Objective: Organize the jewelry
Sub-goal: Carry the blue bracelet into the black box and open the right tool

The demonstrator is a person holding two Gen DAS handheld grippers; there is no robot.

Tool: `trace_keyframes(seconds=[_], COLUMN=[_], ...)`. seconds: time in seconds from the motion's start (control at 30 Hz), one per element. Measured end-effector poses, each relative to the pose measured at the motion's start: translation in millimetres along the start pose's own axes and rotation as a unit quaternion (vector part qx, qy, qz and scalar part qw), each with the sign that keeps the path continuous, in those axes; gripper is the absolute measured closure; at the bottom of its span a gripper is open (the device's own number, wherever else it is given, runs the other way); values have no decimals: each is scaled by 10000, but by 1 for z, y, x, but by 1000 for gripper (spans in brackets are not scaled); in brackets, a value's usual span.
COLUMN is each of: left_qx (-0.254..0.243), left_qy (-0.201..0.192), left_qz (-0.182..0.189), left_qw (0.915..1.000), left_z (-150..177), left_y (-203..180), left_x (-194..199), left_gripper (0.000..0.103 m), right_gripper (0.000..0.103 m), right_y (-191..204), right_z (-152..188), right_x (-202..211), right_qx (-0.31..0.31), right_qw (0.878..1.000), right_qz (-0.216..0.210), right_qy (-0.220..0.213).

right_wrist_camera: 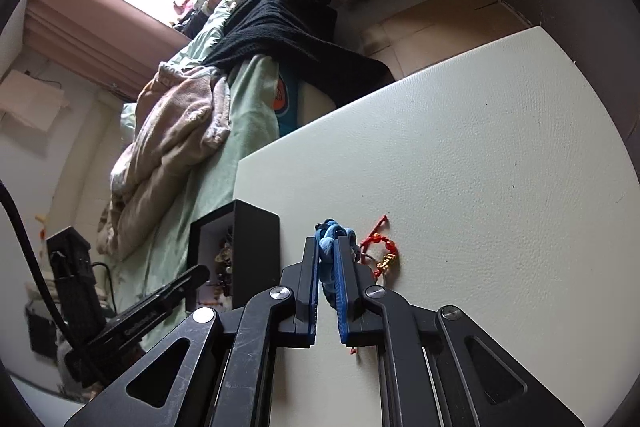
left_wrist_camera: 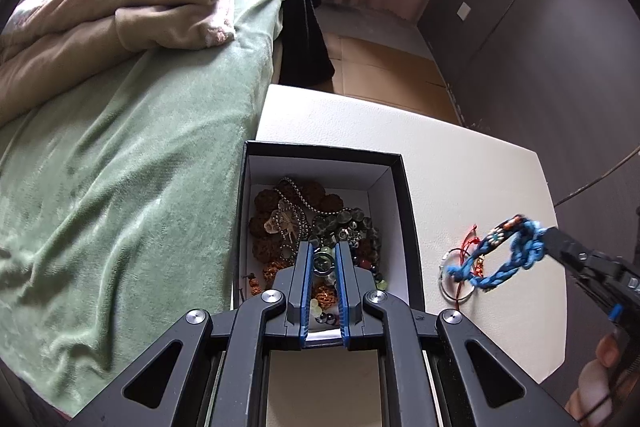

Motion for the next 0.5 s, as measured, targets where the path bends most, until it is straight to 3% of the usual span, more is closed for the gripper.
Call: trace_keyframes(seconds=[0.13,0.2,0.27,0.33,0.5], left_qx=[20,115,274,400,538], left_qy=[-25,90,97,-111,-354], left_qz=[250,414,536,563,519], left_qw=[9997,9990,9981,9976,9966], left_z=[-2,-2,-3,-6,-11], left_y=[-1,1,6,13,29], left_x=[1,2,6,16,37], left_gripper=[91,84,50,35,35], right_gripper=[94,94,94,94,94], right_y=[23,39,51,61,80], right_z=[-2,-3,-3,-2,4], right_x=[14,18,16,12,-4], right_qx=[218,356,448,513,610], right_qw=[9989,9973,9958,9945,9915], right_qz=[-346,-541,-704,-839,-1127], right_qy=[-247,-351,-382,-354,-241])
Point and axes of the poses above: each gripper's, at about its wrist camera, not at the fingertips, and x roughly against the way its jaws point, y to its left, z to its underside, the point moved 5 cm from there along -x, roughly the way its jaws point, and after that the axes turned 9 degrees about -z, right-handed, at the moved point
